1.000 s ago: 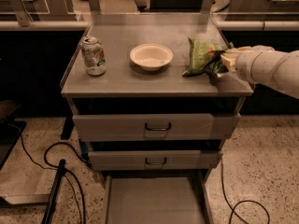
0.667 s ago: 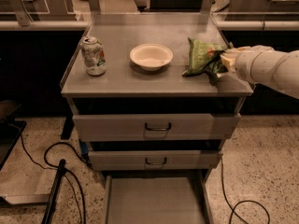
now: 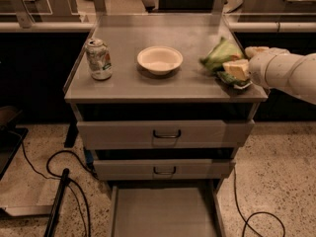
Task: Pick green jalapeno chip bag from bottom drawer and place on counter
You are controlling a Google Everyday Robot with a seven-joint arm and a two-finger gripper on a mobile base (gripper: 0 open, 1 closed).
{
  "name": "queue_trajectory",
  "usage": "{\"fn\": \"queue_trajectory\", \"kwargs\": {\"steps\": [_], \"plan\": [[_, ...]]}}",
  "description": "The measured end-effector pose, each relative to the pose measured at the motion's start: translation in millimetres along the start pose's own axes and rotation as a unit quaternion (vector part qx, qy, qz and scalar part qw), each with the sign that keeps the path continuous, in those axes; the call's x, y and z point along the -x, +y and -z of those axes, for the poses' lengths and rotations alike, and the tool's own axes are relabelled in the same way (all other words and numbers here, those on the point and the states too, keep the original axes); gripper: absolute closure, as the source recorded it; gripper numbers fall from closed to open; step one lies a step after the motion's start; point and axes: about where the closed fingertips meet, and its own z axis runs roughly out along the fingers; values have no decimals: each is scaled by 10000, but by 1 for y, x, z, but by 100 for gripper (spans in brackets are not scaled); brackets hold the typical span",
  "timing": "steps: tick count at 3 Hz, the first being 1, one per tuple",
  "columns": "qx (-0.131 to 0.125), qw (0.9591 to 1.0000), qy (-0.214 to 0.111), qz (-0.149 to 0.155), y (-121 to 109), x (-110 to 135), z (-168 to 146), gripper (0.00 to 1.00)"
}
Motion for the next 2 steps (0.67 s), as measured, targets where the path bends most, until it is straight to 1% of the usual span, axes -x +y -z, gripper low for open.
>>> {"fn": "queue_trajectory", "kwargs": {"steps": [1, 2], "plan": [[1, 10000, 0, 0, 0, 0, 0, 0], [1, 10000, -1, 1, 0, 0, 0, 0]]}}
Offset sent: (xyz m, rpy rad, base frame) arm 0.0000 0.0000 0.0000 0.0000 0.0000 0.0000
